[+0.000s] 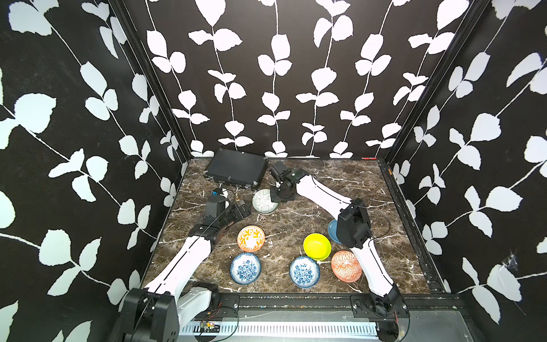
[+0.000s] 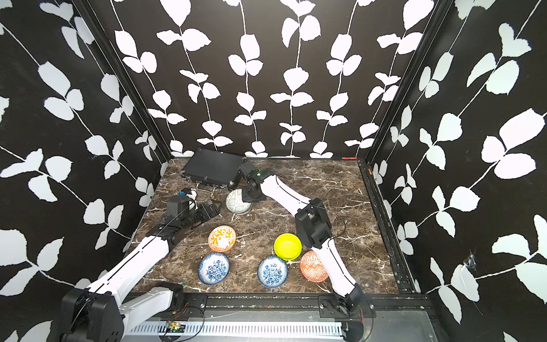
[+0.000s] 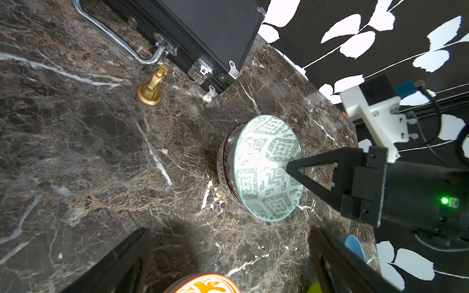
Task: Stack the bowls
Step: Place the bowl on the bowl.
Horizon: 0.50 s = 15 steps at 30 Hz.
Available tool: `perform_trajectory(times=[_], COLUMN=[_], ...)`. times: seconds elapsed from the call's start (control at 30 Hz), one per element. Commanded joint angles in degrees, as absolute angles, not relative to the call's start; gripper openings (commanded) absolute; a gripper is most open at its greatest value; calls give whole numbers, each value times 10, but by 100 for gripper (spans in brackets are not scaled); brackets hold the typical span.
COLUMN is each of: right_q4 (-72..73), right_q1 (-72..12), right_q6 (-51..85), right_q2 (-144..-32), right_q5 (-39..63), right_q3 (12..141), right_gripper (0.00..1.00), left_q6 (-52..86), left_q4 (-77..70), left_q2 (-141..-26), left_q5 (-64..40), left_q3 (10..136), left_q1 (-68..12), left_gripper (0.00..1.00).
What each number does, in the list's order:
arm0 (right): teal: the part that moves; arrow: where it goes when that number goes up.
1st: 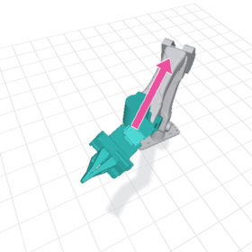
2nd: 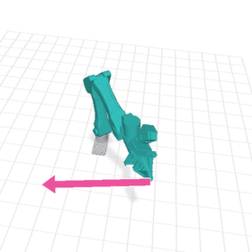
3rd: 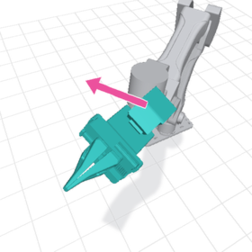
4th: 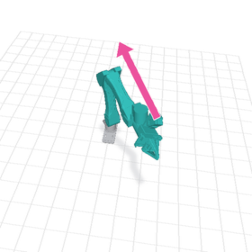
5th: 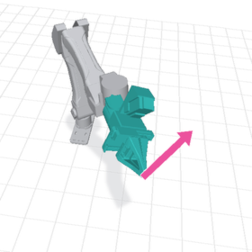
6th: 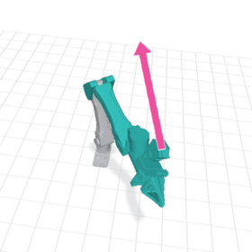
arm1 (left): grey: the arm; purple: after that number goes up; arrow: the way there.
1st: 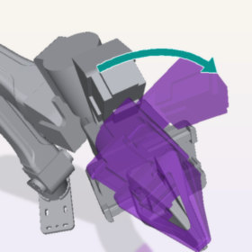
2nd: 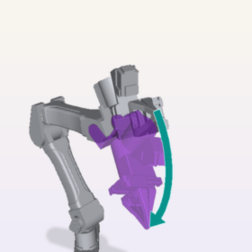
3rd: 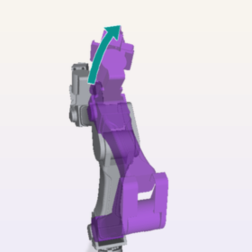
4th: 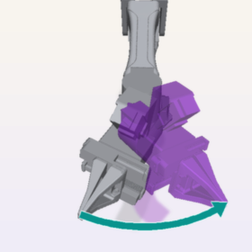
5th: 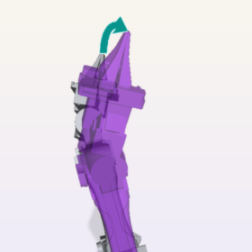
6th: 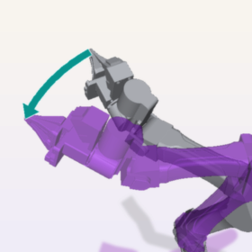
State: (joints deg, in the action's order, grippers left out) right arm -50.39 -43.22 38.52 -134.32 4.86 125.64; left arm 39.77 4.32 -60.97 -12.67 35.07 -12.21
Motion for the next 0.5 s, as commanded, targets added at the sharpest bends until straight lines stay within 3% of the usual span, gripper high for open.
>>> perform_trajectory(times=[0.0,0.47], right_q4=[-487,-514], right_q1=[-439,-440], right_q6=[383,394], right_q2=[-1346,-1365], right_q5=[45,48], right_q3=[1274,1294], right_gripper=[0,0], left_q6=[400,403], left_q4=[26,22], left_q2=[-611,-614], left_q5=[-131,-134], left_q3=[343,342], left_q1=[-118,-114], left_gripper=[99,99])
